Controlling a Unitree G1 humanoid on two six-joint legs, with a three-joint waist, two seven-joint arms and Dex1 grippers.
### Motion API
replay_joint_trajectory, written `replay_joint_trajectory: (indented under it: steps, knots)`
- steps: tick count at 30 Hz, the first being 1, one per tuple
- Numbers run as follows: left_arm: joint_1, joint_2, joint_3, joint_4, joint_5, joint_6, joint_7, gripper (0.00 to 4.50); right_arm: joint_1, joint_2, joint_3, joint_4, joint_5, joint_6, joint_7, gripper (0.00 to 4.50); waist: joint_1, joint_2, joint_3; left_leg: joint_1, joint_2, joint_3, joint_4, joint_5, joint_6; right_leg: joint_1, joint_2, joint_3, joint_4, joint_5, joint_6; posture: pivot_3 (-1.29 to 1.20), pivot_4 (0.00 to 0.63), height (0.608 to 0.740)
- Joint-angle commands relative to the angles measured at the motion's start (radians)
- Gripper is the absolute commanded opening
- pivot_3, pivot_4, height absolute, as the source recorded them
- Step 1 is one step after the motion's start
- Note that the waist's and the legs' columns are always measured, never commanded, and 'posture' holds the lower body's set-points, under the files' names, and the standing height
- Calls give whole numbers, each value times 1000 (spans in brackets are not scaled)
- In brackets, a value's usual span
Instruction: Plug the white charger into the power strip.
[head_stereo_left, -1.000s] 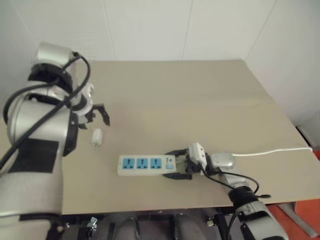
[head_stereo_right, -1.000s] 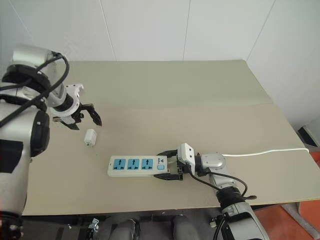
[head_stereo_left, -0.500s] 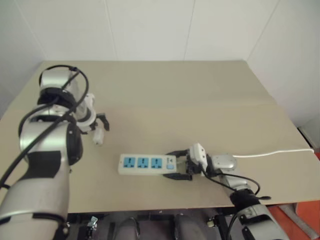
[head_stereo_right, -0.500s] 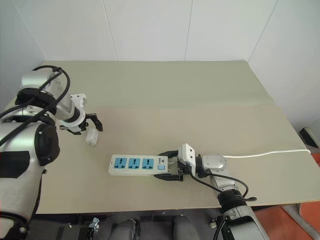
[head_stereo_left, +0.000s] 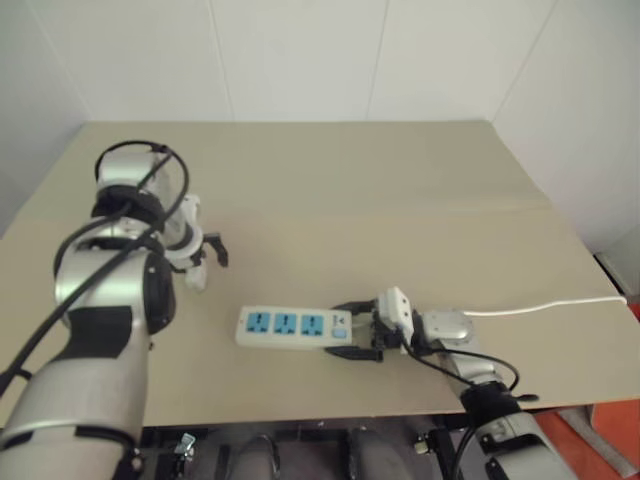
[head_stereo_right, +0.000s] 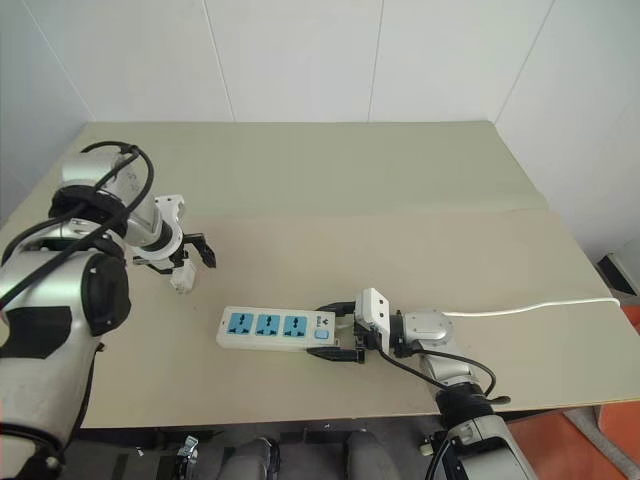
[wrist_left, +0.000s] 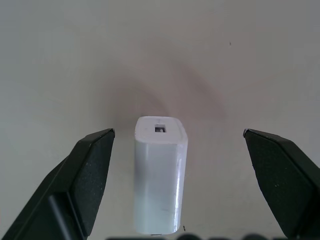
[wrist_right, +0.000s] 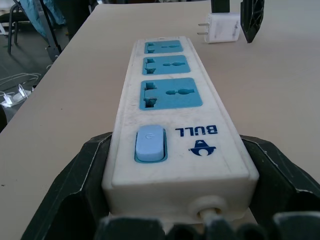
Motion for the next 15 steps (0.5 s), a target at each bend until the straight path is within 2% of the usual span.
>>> replay_joint_trajectory:
  steps: [1, 4, 13, 15]
  knots:
    - [1, 1, 7, -19, 15, 1, 5, 4500, 26, 8, 23, -25, -1, 21, -8, 3417, 0, 0, 0, 0, 0, 0, 0, 0, 0, 0, 0, 0, 0, 0, 0, 0, 150, 740]
    - [5, 2, 10, -19, 14, -3, 7, 3901, 37, 3, 19, -37, 2, 33, -17, 3417, 0, 0, 0, 0, 0, 0, 0, 0, 0, 0, 0, 0, 0, 0, 0, 0, 150, 740]
    - [7, 3, 14, -25, 12, -10, -1, 1122, 62, -1, 13, -69, 3, 63, -51, 3417, 3, 0, 0, 0, 0, 0, 0, 0, 0, 0, 0, 0, 0, 0, 0, 0, 150, 740]
    - [5, 4, -12, -37, 16, -21, -34, 1000, 66, -2, 12, -72, 1, 65, -58, 3417, 3, 0, 0, 0, 0, 0, 0, 0, 0, 0, 0, 0, 0, 0, 0, 0, 150, 740]
